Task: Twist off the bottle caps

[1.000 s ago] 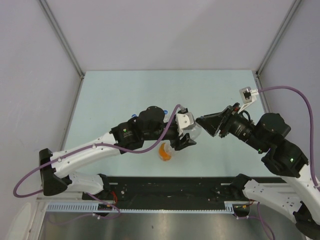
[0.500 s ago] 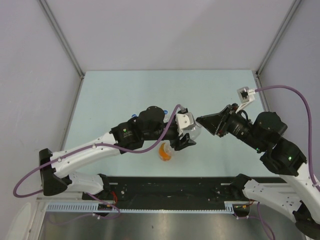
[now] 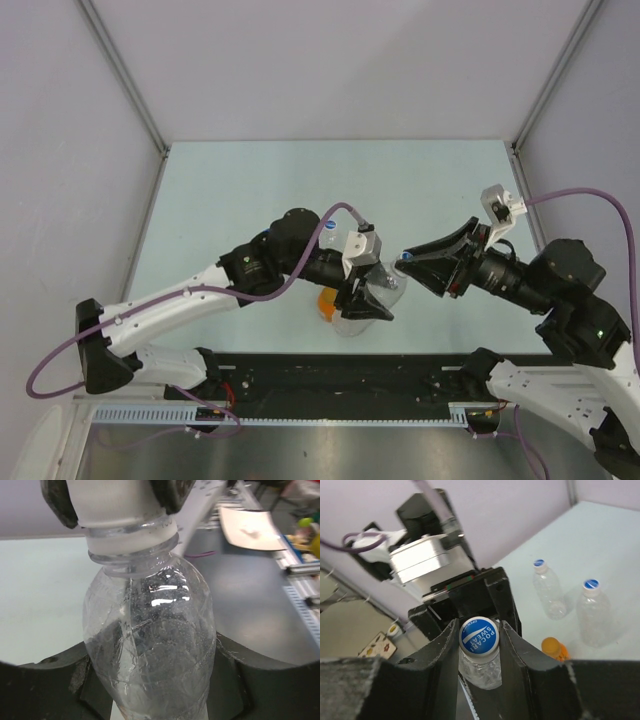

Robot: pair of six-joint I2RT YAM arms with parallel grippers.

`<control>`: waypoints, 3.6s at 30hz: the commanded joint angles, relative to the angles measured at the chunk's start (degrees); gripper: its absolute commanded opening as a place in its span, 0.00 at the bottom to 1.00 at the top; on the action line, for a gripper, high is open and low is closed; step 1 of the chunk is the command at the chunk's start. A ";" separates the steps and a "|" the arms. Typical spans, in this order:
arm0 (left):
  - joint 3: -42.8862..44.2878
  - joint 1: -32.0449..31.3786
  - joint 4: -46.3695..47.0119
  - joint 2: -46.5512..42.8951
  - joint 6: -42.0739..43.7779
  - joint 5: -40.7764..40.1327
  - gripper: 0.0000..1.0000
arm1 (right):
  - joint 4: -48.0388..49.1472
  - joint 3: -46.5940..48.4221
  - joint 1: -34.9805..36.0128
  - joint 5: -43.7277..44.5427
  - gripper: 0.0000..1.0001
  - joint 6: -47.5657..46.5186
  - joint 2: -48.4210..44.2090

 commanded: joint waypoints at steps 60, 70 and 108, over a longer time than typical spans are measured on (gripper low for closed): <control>2.60 -2.43 0.23 -0.24 7.66 -38.47 0.00 | -1.95 3.50 -0.96 22.41 0.71 6.84 5.38; 2.51 -2.96 -0.92 0.11 8.54 -38.12 0.00 | 0.43 3.50 -0.96 22.24 0.69 6.76 6.43; -1.97 0.38 8.20 -6.83 -0.49 8.61 0.00 | 5.87 2.35 -1.57 -2.19 0.00 -10.47 0.55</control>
